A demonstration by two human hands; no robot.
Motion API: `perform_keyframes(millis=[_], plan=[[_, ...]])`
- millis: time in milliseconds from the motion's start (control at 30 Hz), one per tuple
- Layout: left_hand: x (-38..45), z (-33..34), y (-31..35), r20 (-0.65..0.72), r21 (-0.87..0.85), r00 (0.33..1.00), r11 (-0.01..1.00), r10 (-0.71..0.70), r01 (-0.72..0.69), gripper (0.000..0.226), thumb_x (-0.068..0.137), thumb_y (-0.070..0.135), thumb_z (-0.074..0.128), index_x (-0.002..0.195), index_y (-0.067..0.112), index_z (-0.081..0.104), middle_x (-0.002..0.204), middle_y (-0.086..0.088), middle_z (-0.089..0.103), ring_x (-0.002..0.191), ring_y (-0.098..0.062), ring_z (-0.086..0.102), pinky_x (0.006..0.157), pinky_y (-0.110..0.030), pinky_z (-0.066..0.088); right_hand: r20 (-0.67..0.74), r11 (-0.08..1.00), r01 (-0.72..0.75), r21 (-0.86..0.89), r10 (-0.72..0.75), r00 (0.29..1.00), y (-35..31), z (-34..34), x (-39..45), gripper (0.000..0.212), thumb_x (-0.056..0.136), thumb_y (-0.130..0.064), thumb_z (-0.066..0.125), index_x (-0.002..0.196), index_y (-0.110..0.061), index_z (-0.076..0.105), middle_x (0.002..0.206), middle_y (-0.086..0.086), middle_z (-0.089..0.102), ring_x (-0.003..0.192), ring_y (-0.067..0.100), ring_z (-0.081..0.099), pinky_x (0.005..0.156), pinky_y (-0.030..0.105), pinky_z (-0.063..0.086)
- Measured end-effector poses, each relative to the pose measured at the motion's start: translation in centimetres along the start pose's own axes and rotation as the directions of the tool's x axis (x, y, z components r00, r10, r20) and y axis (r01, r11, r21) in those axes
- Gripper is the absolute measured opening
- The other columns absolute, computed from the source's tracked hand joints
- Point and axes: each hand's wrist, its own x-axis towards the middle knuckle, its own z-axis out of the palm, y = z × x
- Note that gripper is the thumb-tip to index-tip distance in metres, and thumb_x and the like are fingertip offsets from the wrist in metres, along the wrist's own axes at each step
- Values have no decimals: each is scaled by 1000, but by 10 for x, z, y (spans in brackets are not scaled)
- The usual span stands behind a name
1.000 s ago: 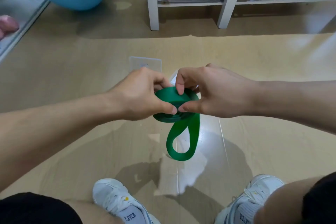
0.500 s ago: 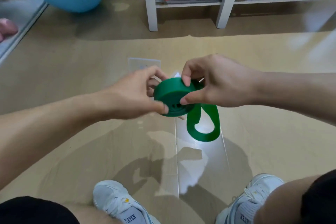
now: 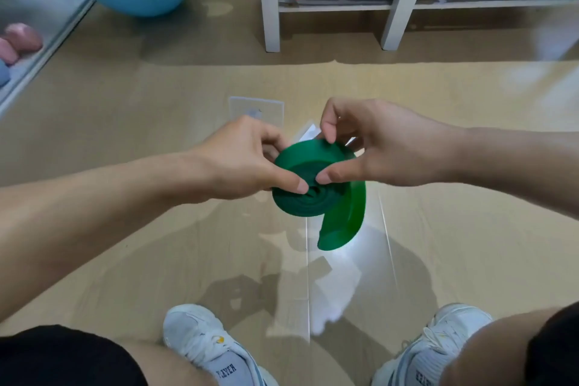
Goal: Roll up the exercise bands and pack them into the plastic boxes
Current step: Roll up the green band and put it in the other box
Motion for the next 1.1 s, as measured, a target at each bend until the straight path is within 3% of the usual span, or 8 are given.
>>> perform_keyframes(millis=[167, 267, 367, 467, 567, 767, 933, 1100], plan=[[1, -9, -8, 17, -240, 1000, 971, -2, 6, 32, 71, 5, 85, 98, 2, 68, 93, -13, 79, 81, -19, 75, 75, -28, 60, 16, 989, -40, 145, 38, 999, 7, -8, -1, 40, 71, -34, 88, 91, -23, 55, 90, -5, 74, 82, 15, 73, 75, 43, 62], [3, -7, -14, 64, -256, 998, 967, -1, 18, 32, 73, 4, 84, 100, 5, 65, 96, -9, 79, 87, -19, 75, 84, -33, 59, 59, 993, -49, 110, 43, 997, 4, -9, 0, 38, 73, -32, 88, 91, -22, 56, 86, -4, 76, 76, 18, 74, 72, 46, 62], [3, 0, -13, 114, -69, 993, 997, 23, -15, 44, 70, 16, 92, 106, 19, 67, 104, 0, 79, 98, -18, 76, 98, -43, 57, 87, 998, -67, -15, 68, 994, 0, -5, 0, 35, 78, -34, 86, 94, -27, 57, 85, -9, 75, 76, 15, 73, 73, 44, 61], [-1, 14, -1, 42, 248, 997, 966, 67, -76, 47, 63, 40, 94, 100, 40, 65, 97, 16, 75, 86, -3, 72, 85, -38, 60, 97, 967, -19, -253, 45, 994, -4, 5, -2, 34, 81, -41, 80, 96, -32, 52, 82, -10, 72, 72, -7, 57, 66, 24, 48], [-1, 19, 7, -35, 330, 996, 942, 80, -64, 33, 62, 42, 93, 84, 33, 70, 78, 10, 75, 70, -8, 70, 74, -42, 61, 123, 949, 31, -313, 8, 992, -9, 12, -4, 33, 82, -41, 78, 95, -32, 48, 70, -4, 68, 68, -10, 51, 54, 19, 36], [-3, 3, 6, 5, 60, 1000, 998, 31, -31, 31, 64, 9, 94, 87, 24, 80, 84, 2, 81, 82, -17, 78, 88, -45, 62, 97, 975, 30, -219, -9, 995, -13, 5, -3, 35, 78, -40, 83, 92, -32, 53, 85, -17, 69, 87, 16, 65, 80, 41, 54], [-3, -1, 5, -34, -38, 999, 999, -22, 21, 34, 63, 1, 93, 91, 16, 80, 83, -3, 81, 83, -24, 78, 89, -49, 61, 39, 978, -16, -209, 24, 999, -10, 3, -3, 61, 72, -42, 89, 108, -36, 40, 100, -24, 60, 96, 12, 67, 83, 36, 56], [-3, -2, 5, -28, -40, 999, 999, -24, 23, 34, 63, 2, 93, 92, 13, 79, 83, -4, 80, 82, -24, 78, 87, -47, 62, 45, 966, -40, -255, 53, 998, -11, 0, 0, 52, 73, -51, 86, 108, -44, 48, 106, -23, 60, 97, 6, 63, 80, 23, 50]])
